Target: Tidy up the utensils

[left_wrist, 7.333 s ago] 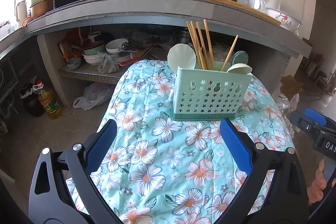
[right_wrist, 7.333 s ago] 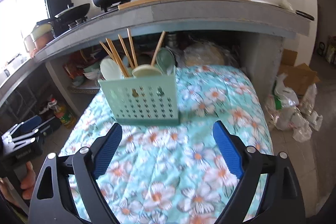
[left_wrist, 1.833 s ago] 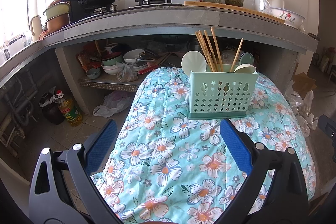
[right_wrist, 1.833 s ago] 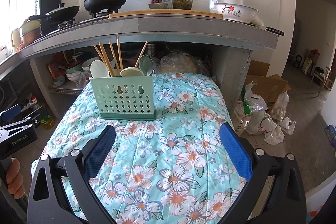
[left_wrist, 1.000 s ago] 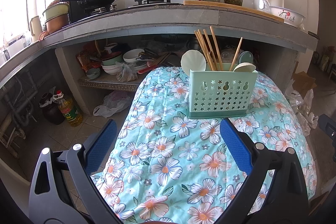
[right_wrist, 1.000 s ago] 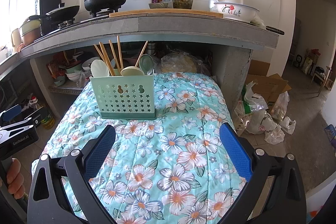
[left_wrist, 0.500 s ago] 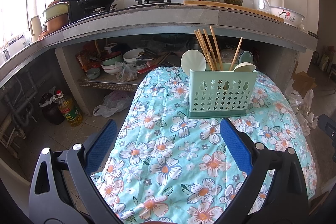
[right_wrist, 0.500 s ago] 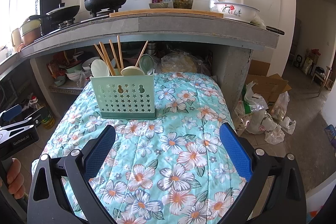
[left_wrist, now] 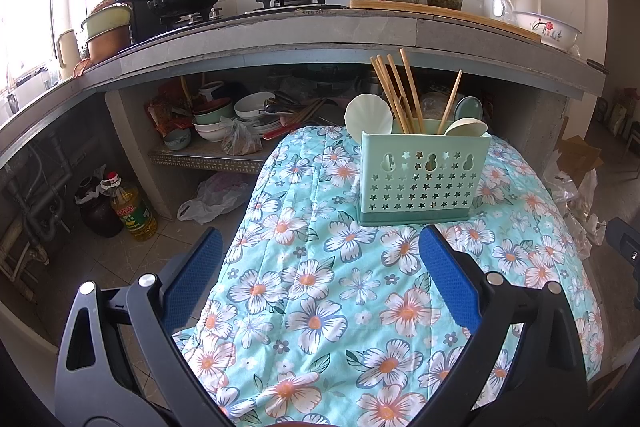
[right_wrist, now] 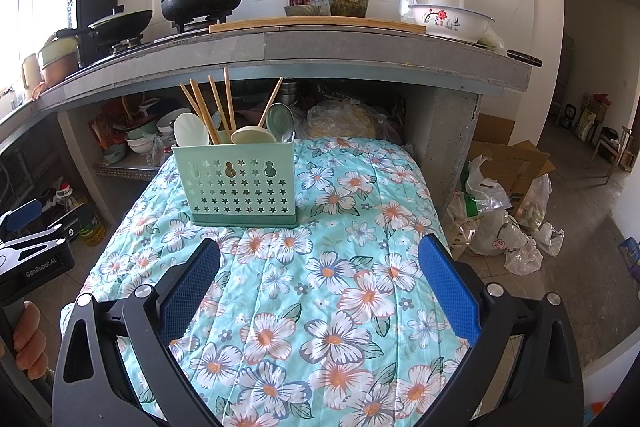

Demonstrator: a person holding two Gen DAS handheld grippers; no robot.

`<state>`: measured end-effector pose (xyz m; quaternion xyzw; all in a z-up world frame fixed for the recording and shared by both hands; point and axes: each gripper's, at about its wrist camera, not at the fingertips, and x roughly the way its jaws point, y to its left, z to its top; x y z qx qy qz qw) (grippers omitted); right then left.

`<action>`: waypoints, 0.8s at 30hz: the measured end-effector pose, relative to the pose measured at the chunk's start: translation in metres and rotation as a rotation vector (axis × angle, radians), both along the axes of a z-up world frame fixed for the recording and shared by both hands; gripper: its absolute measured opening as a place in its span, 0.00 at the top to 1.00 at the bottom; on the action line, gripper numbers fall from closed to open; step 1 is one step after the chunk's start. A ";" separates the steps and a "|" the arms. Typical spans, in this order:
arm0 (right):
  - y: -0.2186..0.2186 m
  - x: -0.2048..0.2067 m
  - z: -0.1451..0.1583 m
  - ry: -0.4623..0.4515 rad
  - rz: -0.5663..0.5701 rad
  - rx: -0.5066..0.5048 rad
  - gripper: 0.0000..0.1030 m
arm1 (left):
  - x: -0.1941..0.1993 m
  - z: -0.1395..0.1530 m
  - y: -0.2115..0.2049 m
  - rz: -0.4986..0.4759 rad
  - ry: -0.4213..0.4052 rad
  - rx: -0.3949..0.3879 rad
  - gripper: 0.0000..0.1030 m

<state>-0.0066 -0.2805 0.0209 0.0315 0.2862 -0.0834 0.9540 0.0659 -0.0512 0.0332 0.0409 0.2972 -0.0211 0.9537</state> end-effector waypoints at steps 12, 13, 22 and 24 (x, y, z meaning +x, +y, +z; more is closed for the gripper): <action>0.001 0.000 0.000 -0.002 0.005 -0.001 0.06 | 0.000 0.000 0.000 -0.001 0.002 0.000 0.08; 0.001 0.000 0.000 -0.001 0.005 -0.001 0.06 | 0.000 0.000 0.000 -0.002 0.002 0.001 0.08; 0.001 0.000 0.000 -0.002 0.004 -0.001 0.06 | 0.000 -0.001 -0.002 -0.004 0.004 0.000 0.08; 0.000 0.000 0.000 -0.001 0.004 -0.001 0.06 | 0.000 -0.001 -0.002 -0.004 0.004 0.000 0.08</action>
